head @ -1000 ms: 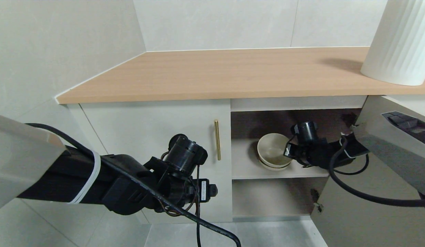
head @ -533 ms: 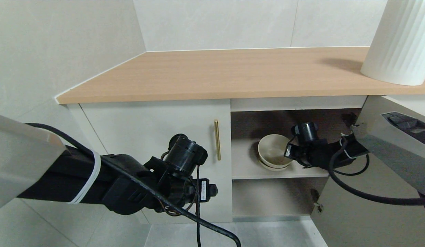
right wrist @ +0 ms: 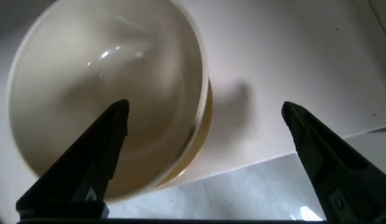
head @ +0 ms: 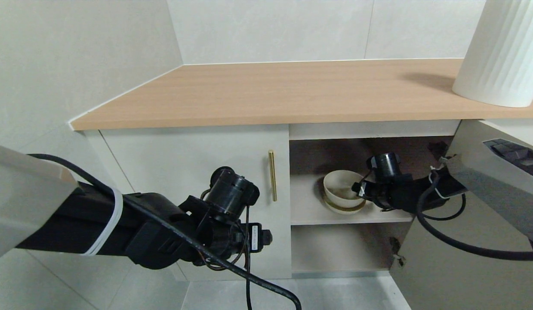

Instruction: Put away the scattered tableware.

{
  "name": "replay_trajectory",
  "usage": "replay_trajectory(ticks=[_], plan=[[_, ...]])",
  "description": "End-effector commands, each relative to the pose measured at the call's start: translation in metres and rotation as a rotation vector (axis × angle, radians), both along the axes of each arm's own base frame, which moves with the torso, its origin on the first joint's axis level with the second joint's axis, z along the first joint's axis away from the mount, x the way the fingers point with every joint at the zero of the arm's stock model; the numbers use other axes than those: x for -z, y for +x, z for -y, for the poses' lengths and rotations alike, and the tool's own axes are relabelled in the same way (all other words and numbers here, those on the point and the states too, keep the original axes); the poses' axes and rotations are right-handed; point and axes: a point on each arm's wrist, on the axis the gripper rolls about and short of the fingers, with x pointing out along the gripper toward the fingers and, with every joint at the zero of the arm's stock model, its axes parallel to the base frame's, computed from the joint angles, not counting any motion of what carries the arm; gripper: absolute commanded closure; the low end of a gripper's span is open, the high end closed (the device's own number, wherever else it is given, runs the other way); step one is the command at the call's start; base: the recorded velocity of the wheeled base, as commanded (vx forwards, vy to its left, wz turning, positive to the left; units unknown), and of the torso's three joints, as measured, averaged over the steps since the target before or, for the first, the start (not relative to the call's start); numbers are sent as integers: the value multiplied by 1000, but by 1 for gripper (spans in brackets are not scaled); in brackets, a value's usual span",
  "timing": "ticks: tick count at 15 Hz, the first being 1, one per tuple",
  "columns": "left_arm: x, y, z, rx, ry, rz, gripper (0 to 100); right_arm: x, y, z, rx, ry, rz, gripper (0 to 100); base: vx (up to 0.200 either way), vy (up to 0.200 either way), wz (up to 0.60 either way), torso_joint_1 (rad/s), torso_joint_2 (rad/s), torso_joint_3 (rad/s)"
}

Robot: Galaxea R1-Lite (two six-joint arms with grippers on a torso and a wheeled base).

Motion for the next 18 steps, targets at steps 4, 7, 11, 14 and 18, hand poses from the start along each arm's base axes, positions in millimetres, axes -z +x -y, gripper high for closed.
replay_trajectory(ticks=[4,7,11,14,18], plan=[[-63,-22,-25,1,-64,145,0,-72,-59,-4,-131,49,-30,0,0,0,0,0,0,0],[-107,-58,-55,11,-96,258,0,-122,-132,-15,-328,32,-53,0,0,0,0,0,0,0],[-127,-101,-85,48,-125,358,0,-150,-195,-11,-451,-14,-36,0,0,0,0,0,0,0],[-127,-110,-93,39,-133,369,0,-160,-223,-1,-471,-3,3,0,0,0,0,0,0,0],[-128,-111,-95,38,-132,373,0,-157,-252,6,-507,-10,-11,0,0,0,0,0,0,0]])
